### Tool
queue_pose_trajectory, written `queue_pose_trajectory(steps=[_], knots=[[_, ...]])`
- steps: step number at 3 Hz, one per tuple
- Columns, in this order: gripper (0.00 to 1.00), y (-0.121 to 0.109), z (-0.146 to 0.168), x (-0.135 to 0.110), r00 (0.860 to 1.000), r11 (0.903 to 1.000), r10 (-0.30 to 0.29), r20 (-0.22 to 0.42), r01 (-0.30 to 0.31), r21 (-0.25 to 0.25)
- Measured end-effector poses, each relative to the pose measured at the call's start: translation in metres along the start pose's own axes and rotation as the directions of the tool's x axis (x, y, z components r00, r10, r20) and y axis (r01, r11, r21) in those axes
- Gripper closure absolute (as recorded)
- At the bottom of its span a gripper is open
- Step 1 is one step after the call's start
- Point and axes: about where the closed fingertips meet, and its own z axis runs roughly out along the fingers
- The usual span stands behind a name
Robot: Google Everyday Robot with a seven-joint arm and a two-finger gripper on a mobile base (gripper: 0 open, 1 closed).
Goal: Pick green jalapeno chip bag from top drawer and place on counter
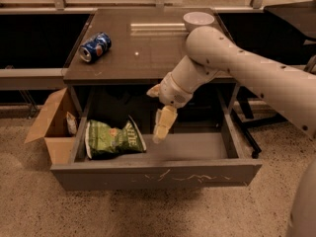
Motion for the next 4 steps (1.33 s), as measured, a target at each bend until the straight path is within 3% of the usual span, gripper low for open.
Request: queue_pose_trajectory(steps=[1, 2, 4], knots=[[0.00, -0.022, 0.038, -0.014, 1.000, 0.9986, 0.023, 0.012, -0.023, 0.048], [0.00, -0.026, 0.048, -0.015, 1.000, 0.9992, 0.018, -0.004, -0.017, 0.037], [0.00, -0.058, 0.103, -0.020, 0.998, 0.9975, -0.070, -0.005, 0.070, 0.007]])
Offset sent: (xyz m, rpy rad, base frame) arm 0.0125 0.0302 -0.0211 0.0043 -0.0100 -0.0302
